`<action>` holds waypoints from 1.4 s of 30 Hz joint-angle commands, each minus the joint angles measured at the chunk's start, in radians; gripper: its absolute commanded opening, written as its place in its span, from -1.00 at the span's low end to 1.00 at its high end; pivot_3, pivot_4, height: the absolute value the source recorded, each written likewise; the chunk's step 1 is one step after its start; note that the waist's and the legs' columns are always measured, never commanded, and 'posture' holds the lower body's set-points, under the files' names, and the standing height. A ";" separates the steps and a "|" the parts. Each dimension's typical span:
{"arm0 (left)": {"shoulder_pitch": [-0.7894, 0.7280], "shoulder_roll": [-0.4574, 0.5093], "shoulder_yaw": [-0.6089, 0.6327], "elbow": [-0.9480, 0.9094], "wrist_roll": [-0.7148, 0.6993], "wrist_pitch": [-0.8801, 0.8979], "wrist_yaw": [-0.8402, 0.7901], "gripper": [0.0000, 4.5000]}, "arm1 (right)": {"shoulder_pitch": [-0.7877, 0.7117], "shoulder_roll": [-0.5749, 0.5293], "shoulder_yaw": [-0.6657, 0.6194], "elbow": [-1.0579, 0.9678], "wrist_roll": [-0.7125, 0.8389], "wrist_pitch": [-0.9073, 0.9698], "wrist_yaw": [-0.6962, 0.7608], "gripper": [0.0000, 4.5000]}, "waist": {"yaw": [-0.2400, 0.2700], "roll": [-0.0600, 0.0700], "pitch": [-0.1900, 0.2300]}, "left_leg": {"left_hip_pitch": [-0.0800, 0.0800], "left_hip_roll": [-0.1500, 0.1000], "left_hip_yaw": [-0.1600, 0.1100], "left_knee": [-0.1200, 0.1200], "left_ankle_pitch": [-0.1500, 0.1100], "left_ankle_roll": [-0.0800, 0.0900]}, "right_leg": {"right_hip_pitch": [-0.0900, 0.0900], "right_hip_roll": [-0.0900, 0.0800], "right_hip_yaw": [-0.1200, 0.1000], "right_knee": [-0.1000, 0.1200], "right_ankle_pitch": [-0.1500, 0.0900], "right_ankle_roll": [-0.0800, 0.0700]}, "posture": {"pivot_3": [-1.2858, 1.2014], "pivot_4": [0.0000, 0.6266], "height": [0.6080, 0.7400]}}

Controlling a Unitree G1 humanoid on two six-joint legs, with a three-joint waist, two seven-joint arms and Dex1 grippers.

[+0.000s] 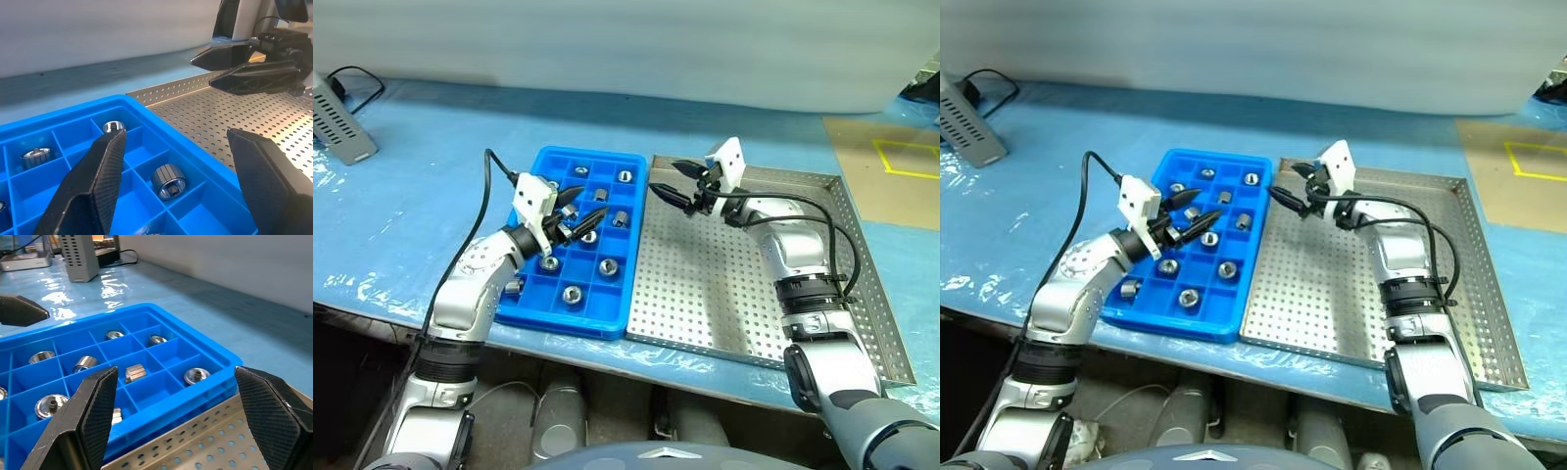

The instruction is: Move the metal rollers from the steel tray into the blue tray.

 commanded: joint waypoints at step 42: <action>-0.125 -0.056 -0.051 0.220 0.077 -0.134 -0.127 0.98 | 0.204 -0.143 -0.056 -0.199 -0.048 -0.047 -0.166 1.00 | -0.056 0.000 0.000 | 0.000 0.000 0.001 0.001 -0.001 0.002 | 0.001 0.000 0.001 -0.001 0.000 0.000 | -0.10 -0.52 1.00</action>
